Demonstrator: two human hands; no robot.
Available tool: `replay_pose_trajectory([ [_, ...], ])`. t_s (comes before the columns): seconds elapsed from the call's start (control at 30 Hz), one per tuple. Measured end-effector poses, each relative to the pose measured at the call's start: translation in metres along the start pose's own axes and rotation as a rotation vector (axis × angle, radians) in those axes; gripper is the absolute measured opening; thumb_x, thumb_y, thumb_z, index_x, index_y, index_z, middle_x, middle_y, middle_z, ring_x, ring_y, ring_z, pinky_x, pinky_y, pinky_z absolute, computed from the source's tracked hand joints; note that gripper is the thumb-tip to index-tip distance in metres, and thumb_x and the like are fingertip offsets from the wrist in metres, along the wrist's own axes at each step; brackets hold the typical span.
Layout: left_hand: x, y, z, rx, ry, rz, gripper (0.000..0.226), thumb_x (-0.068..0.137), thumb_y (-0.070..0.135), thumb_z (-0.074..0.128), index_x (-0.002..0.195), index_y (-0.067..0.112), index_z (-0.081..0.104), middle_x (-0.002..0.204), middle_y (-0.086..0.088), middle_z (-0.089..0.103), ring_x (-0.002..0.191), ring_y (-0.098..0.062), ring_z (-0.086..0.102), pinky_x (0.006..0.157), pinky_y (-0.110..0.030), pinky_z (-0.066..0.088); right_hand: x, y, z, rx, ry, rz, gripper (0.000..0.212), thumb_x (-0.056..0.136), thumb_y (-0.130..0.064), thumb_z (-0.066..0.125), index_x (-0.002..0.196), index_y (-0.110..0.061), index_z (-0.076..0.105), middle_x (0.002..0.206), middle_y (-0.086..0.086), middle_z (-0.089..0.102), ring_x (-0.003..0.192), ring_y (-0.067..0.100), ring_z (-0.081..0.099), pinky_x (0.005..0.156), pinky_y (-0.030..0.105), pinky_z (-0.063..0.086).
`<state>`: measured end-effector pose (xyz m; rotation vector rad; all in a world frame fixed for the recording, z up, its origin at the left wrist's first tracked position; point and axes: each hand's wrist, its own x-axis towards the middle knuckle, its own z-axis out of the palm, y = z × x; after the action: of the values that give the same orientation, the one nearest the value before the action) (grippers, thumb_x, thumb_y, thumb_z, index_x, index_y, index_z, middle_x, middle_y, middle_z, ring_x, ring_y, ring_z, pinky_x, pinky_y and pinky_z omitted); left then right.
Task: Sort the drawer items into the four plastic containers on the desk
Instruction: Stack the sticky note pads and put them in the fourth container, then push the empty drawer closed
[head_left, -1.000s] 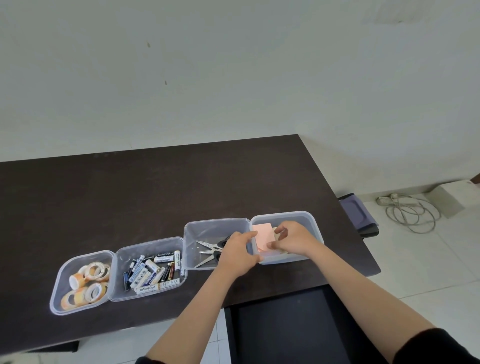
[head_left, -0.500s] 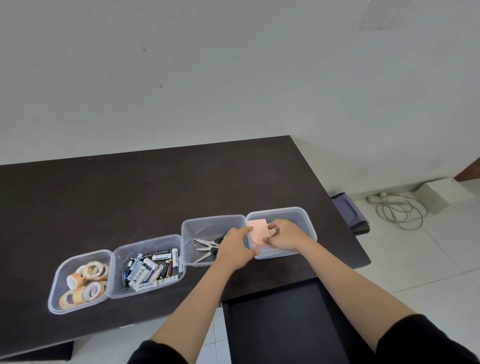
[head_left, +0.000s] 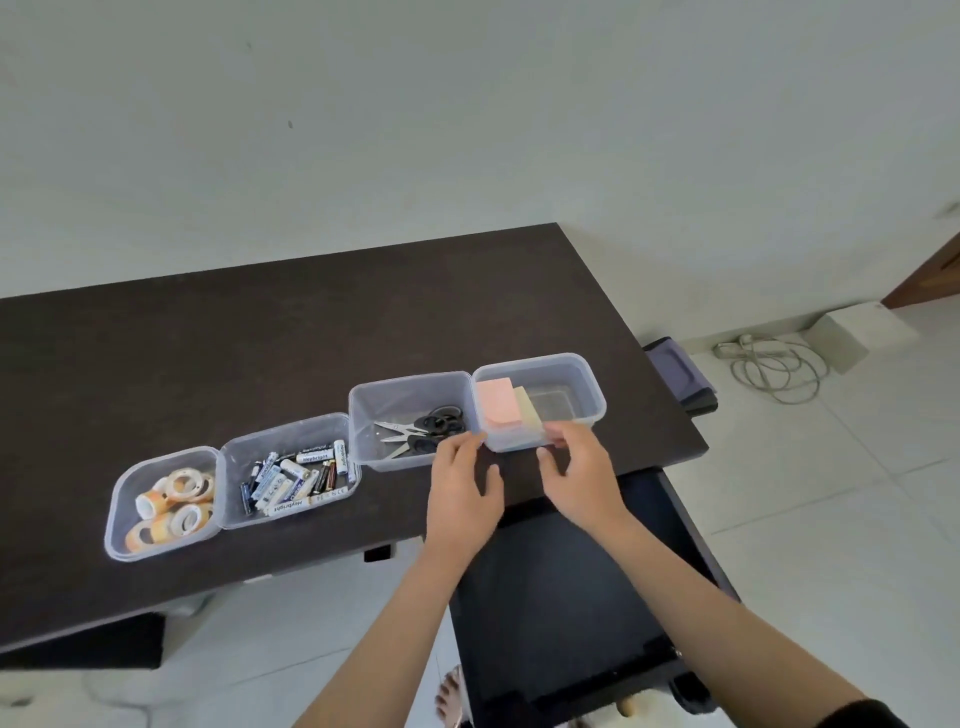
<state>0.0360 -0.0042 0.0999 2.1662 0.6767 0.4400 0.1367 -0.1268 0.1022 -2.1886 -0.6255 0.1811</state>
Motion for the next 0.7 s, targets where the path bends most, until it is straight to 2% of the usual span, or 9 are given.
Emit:
replay_pose_trajectory([
  [0.13,-0.068,-0.011,0.016,-0.023,0.016,-0.124,0.042,0.090,0.017,0.059,0.131,0.015,0.052,0.131,0.001,0.047,0.123,-0.011,0.047,0.100,-0.015,0.032,-0.079,0.028,0.008,-0.014,0.006,-0.061,0.031,0.086,-0.011,0.062,0.117,-0.014,0.060,0.106,-0.006,0.060,0.101,0.009,0.056,0.089,0.023,0.047],
  [0.23,-0.123,-0.017,0.029,-0.038,-0.002,-0.319,0.046,0.091,0.021,0.058,0.135,0.016,0.046,0.136,0.000,0.044,0.125,-0.014,0.046,0.100,-0.019,0.035,-0.142,0.051,0.015,0.006,-0.021,-0.051,0.031,0.086,-0.012,0.061,0.116,-0.016,0.060,0.100,-0.011,0.059,0.098,0.009,0.056,0.085,0.023,0.048],
  [0.3,-0.159,-0.023,0.039,-0.002,-0.032,-0.414,0.050,0.090,0.025,0.059,0.137,0.017,0.043,0.140,-0.002,0.041,0.128,-0.017,0.044,0.105,-0.026,0.037,-0.184,0.065,0.018,0.042,-0.023,0.024,0.031,0.086,-0.012,0.061,0.117,-0.016,0.059,0.098,-0.010,0.058,0.096,0.009,0.056,0.084,0.025,0.050],
  [0.4,-0.203,-0.030,0.049,0.027,-0.097,-0.523,0.062,0.085,0.032,0.066,0.139,0.016,0.039,0.141,-0.004,0.039,0.128,-0.019,0.043,0.106,-0.031,0.039,-0.241,0.084,0.020,0.117,0.004,0.237,0.038,0.087,-0.013,0.059,0.125,-0.018,0.053,0.101,-0.007,0.055,0.094,0.008,0.055,0.080,0.024,0.048],
  [0.47,-0.223,-0.034,0.051,0.018,-0.132,-0.575,0.069,0.081,0.036,0.070,0.139,0.016,0.038,0.140,-0.003,0.039,0.124,-0.019,0.045,0.103,-0.031,0.042,-0.266,0.095,0.020,0.187,0.047,0.418,0.047,0.087,-0.014,0.059,0.132,-0.017,0.044,0.106,-0.002,0.052,0.098,0.014,0.055,0.082,0.025,0.045],
  [0.57,-0.238,-0.038,0.050,0.016,-0.166,-0.599,0.071,0.079,0.033,0.072,0.139,0.016,0.038,0.139,-0.002,0.039,0.123,-0.021,0.046,0.100,-0.029,0.040,-0.281,0.112,0.023,0.287,0.067,0.657,0.068,0.087,-0.021,0.062,0.144,-0.015,0.025,0.124,0.008,0.046,0.109,0.024,0.053,0.092,0.036,0.047],
  [0.63,-0.244,-0.041,0.052,0.022,-0.183,-0.627,0.073,0.080,0.033,0.072,0.141,0.017,0.036,0.140,-0.003,0.041,0.125,-0.021,0.046,0.099,-0.030,0.040,-0.278,0.122,0.026,0.351,0.030,0.758,0.086,0.085,-0.025,0.065,0.149,-0.020,0.007,0.137,0.013,0.040,0.121,0.026,0.048,0.100,0.040,0.044],
  [0.7,-0.247,-0.043,0.054,0.023,-0.193,-0.647,0.072,0.081,0.033,0.070,0.142,0.017,0.035,0.140,-0.003,0.045,0.125,-0.021,0.047,0.100,-0.032,0.041,-0.270,0.123,0.027,0.452,0.001,0.835,0.097,0.086,-0.026,0.066,0.149,-0.026,-0.008,0.144,0.013,0.036,0.129,0.027,0.044,0.103,0.038,0.041],
])
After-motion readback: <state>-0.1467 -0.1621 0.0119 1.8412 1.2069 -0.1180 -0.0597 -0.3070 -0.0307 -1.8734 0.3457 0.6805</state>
